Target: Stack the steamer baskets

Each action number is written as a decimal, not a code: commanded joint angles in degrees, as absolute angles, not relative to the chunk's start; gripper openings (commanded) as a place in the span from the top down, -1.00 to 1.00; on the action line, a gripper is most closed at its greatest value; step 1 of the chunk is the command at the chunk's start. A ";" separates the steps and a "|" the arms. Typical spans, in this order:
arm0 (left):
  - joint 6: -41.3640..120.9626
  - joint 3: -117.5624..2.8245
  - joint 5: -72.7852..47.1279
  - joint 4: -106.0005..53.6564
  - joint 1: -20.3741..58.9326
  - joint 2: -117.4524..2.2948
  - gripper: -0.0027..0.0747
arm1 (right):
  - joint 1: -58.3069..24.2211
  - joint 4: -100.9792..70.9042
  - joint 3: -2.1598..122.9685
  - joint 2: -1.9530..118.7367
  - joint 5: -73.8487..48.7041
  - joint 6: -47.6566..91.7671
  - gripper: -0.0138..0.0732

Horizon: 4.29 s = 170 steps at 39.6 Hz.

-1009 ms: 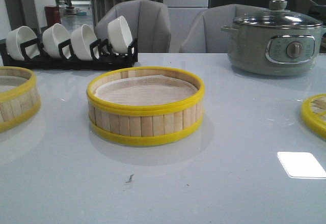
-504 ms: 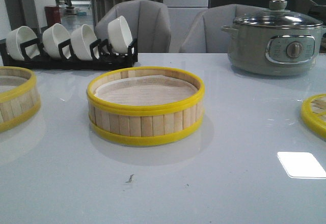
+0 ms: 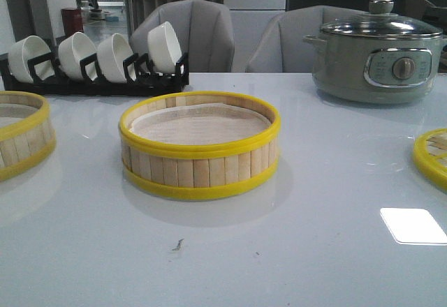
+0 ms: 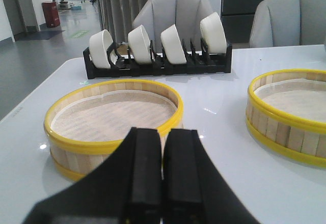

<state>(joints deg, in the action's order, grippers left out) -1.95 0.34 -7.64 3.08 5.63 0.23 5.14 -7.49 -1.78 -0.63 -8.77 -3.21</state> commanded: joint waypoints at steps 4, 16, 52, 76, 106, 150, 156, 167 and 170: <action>-2.67 0.38 -2.84 2.77 5.49 0.94 0.71 | 5.45 -7.01 -0.88 -1.82 -3.47 -2.94 0.57; -2.67 0.38 -2.84 2.77 5.49 0.94 0.71 | 5.45 -7.01 -0.88 -1.82 -3.47 -2.94 0.57; -2.67 -21.22 -11.89 5.82 10.52 -19.07 0.71 | 5.45 -7.01 -0.88 -1.82 -3.47 -2.94 0.57; -8.20 -69.63 -42.18 11.16 15.81 -58.40 0.71 | 5.45 -7.01 -0.88 -1.82 -3.47 -2.94 0.57; -8.41 -69.39 -37.86 12.65 15.81 -58.40 0.71 | 5.45 -7.01 -0.88 -1.82 -3.47 -2.94 0.57; -8.41 -69.39 -42.14 12.89 15.81 -58.54 0.71 | 5.19 -9.78 29.04 23.74 -17.14 -5.60 0.57; -8.41 -69.39 -43.88 12.89 15.81 -58.54 0.71 | 5.19 -9.78 39.08 36.69 -20.33 -5.60 0.57; -8.41 -69.39 -44.11 12.89 15.81 -58.54 0.71 | 5.19 -9.84 43.76 44.96 -21.55 -5.67 0.57; -8.41 -69.39 -44.14 12.89 15.81 -58.54 0.71 | 5.19 -9.89 43.64 44.96 -21.61 -5.71 0.57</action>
<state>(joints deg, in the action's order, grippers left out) -7.68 -67.56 -47.63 12.12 15.54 -59.15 5.14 -10.31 41.51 45.17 -25.48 -6.21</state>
